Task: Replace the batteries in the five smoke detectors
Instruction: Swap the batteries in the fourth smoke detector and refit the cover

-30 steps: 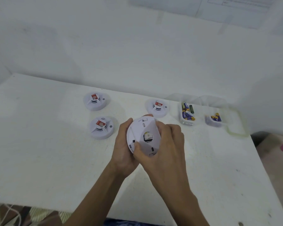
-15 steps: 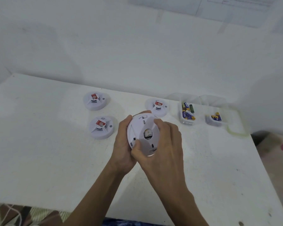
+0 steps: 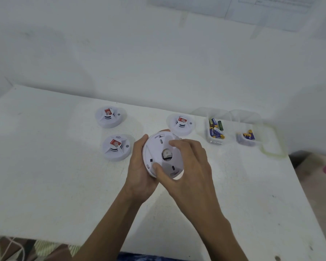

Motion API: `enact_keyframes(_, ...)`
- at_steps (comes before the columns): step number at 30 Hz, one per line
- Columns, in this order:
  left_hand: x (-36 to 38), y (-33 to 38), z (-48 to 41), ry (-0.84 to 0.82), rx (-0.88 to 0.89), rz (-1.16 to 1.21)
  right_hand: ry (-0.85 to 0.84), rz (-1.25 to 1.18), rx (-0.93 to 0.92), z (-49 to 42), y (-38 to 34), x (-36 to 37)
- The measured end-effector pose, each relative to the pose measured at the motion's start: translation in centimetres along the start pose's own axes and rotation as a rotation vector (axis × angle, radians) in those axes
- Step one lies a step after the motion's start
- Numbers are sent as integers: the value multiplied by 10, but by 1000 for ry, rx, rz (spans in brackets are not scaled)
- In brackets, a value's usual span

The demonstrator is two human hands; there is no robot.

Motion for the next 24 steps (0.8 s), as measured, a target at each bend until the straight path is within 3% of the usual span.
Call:
enact_keyframes(6, -4, -2, -3, 7, 2, 11, 22, -78, 19, 0, -2, -6)
enact_keyframes(10, -5, -3, -7, -67, -28, 109, -40, -613, 233, -4, 12, -15)
enact_keyframes(14, -12, -3, -13, -114, -81, 197, -56, -1111, 652, -1, 55, -1)
enact_keyframes(16, -15, -5, -16, -149, -91, 233, -87, -1235, 731, 3, 68, 4)
enact_keyframes(20, -16, -3, -18, -183, -95, 280, -13, -1290, 906, 24, 94, 11)
enact_keyframes(24, -20, 0, -18, -192, -83, 317, 0, -807, 820, 43, 125, 15)
Point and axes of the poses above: each hand's wrist, its own z-axis away from the middle knuckle, its own x-axis out of the palm, y = z × x, the point moved 6 cm from there along -z, towards the middle knuckle, and after that the axes turned 3 degrees about -z, right-handed, at the moved point
